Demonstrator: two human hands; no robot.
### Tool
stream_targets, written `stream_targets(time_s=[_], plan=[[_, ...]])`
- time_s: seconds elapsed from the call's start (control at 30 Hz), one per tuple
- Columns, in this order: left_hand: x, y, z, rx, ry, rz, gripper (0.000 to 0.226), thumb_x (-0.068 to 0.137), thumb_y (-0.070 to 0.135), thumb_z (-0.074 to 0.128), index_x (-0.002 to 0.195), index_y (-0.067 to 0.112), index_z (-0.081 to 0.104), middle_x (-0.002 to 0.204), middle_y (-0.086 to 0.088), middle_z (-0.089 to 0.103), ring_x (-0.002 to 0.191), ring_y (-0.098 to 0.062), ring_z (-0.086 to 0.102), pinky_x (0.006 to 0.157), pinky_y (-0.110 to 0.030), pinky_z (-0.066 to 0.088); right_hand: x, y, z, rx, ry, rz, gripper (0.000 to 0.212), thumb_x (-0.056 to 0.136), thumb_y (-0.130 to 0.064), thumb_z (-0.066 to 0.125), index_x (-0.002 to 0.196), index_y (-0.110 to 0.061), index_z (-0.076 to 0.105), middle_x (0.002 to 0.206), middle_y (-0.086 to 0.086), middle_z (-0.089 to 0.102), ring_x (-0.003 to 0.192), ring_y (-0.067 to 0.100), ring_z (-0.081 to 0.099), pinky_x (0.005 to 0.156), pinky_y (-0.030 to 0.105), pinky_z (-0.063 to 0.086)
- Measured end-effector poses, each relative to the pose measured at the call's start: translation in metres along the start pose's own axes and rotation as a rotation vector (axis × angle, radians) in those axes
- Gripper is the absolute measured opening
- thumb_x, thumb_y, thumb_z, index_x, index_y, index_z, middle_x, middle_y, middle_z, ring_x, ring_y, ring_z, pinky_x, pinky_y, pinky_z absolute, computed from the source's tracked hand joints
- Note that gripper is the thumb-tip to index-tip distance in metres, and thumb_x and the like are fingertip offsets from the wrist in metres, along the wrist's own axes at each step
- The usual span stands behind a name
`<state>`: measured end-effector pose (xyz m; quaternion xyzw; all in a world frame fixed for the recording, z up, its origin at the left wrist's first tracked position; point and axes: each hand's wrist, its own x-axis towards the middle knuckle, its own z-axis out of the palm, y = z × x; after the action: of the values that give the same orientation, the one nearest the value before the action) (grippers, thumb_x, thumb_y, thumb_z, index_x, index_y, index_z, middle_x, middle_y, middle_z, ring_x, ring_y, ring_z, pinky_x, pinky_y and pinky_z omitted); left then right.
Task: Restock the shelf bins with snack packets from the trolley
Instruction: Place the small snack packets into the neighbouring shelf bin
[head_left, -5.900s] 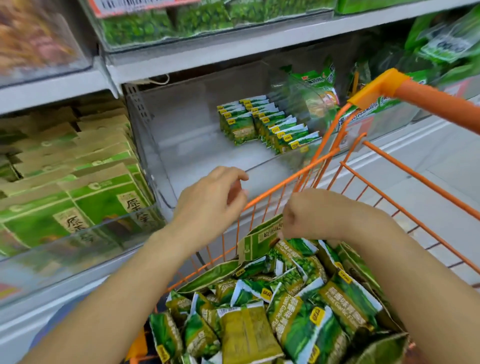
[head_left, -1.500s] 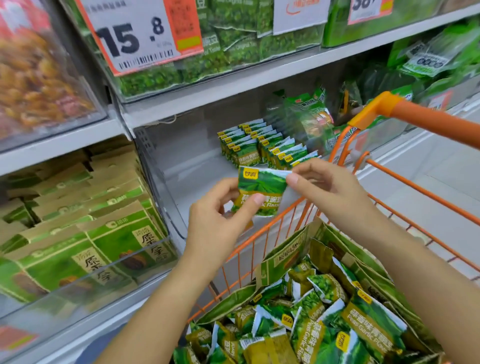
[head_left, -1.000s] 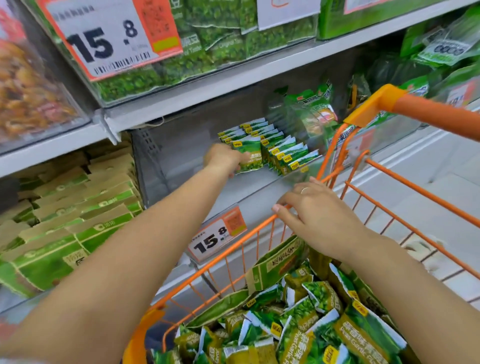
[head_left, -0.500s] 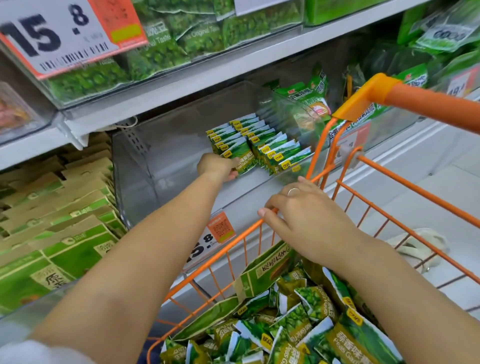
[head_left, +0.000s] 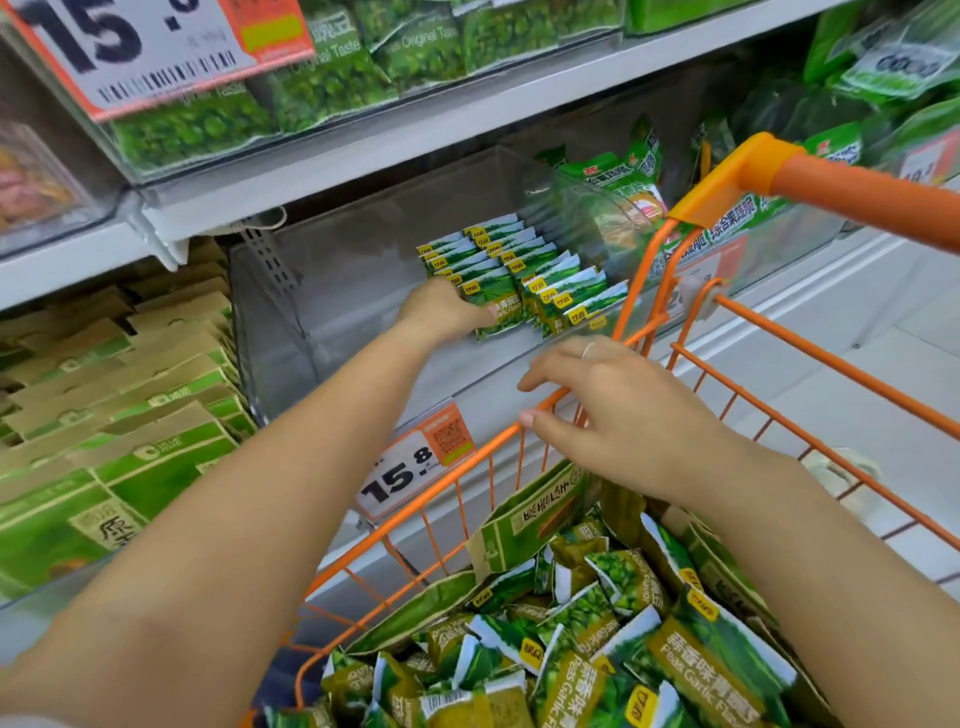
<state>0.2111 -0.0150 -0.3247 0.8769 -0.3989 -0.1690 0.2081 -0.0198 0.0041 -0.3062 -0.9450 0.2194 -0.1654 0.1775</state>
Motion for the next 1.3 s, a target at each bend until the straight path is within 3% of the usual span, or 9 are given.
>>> stream_targets(time_s=[0.17,0.47,0.63,0.77,0.87,1.0,1.1,1.2,1.3], plan=[[-0.097,0.014,-0.045,0.254,0.192,0.278,0.034,0.089,0.043,0.057,0.113,0.02,0.063,0.111,0.0,0.068,0.106,-0.024,0.059,0.085,-0.038,0.05,-0.007,-0.015,-0.014,0.143,0.027,-0.023,0.029,0.083,-0.044,0.065,0.063,-0.024,0.056,0.061,-0.009,0.058,0.066,0.013,0.058,0.064,0.035,0.049],[-0.185,-0.054,-0.009,0.03,0.3,0.547,0.023,0.088,0.033,0.048,0.097,0.025,0.068,0.104,0.012,0.064,0.102,-0.017,0.057,0.086,-0.035,0.046,-0.021,0.008,-0.019,-0.17,-0.603,0.378,0.038,0.082,-0.042,0.07,0.066,-0.007,0.07,0.062,0.005,0.069,0.067,0.02,0.069,0.072,0.034,0.057],[-0.18,-0.057,-0.003,0.02,0.294,0.519,0.016,0.091,0.025,0.054,0.098,0.023,0.069,0.116,0.008,0.056,0.102,-0.019,0.058,0.077,-0.033,0.046,-0.027,0.016,-0.02,-0.1,-0.875,0.728,0.049,0.084,-0.046,0.069,0.07,0.0,0.063,0.055,0.009,0.065,0.05,0.022,0.062,0.06,0.032,0.053],[-0.183,-0.055,-0.006,0.016,0.266,0.53,0.015,0.094,0.022,0.055,0.098,0.023,0.069,0.118,0.008,0.054,0.103,-0.019,0.057,0.076,-0.035,0.047,-0.027,0.009,0.008,-0.257,-0.979,0.739,0.047,0.091,-0.041,0.062,0.062,-0.005,0.056,0.042,0.002,0.057,0.039,0.016,0.053,0.064,0.032,0.051],[-0.183,-0.057,-0.005,0.02,0.271,0.537,0.014,0.093,0.019,0.056,0.098,0.02,0.069,0.118,0.005,0.055,0.105,-0.02,0.056,0.08,-0.037,0.048,-0.028,0.008,0.009,-0.272,-0.948,0.665,0.035,0.091,-0.018,0.057,0.058,-0.009,0.054,0.039,0.0,0.05,0.042,0.015,0.048,0.06,0.028,0.046],[-0.188,-0.054,-0.008,-0.039,0.454,0.688,0.023,0.092,0.023,0.052,0.104,0.012,0.068,0.112,-0.003,0.061,0.107,-0.021,0.053,0.093,-0.032,0.04,-0.024,0.005,-0.02,0.188,-0.634,0.488,0.031,0.089,-0.018,0.059,0.059,-0.01,0.061,0.042,-0.004,0.051,0.04,0.012,0.047,0.05,0.023,0.043],[-0.207,-0.043,-0.007,-0.134,0.351,0.847,0.044,0.092,0.043,0.046,0.114,0.01,0.064,0.106,0.001,0.067,0.099,-0.016,0.06,0.087,-0.03,0.044,-0.021,-0.01,-0.033,0.615,-0.386,0.419,0.035,0.091,-0.019,0.062,0.057,-0.01,0.061,0.045,0.002,0.055,0.04,0.013,0.049,0.045,0.02,0.042],[-0.218,-0.03,0.005,0.057,0.364,0.826,0.065,0.085,0.063,0.044,0.125,0.015,0.058,0.102,0.005,0.072,0.091,-0.017,0.067,0.074,-0.03,0.051,-0.019,-0.028,-0.028,0.885,-0.312,0.403,0.032,0.092,-0.017,0.058,0.062,-0.007,0.061,0.048,0.006,0.061,0.039,0.012,0.055,0.043,0.018,0.045],[-0.213,-0.03,0.009,-0.043,0.419,0.727,0.052,0.085,0.052,0.052,0.123,0.019,0.061,0.093,0.008,0.072,0.082,-0.012,0.068,0.069,-0.029,0.055,-0.017,-0.034,-0.024,1.086,-0.222,0.431,0.029,0.092,-0.019,0.057,0.067,-0.007,0.062,0.049,0.004,0.061,0.038,0.01,0.054,0.042,0.017,0.046]])
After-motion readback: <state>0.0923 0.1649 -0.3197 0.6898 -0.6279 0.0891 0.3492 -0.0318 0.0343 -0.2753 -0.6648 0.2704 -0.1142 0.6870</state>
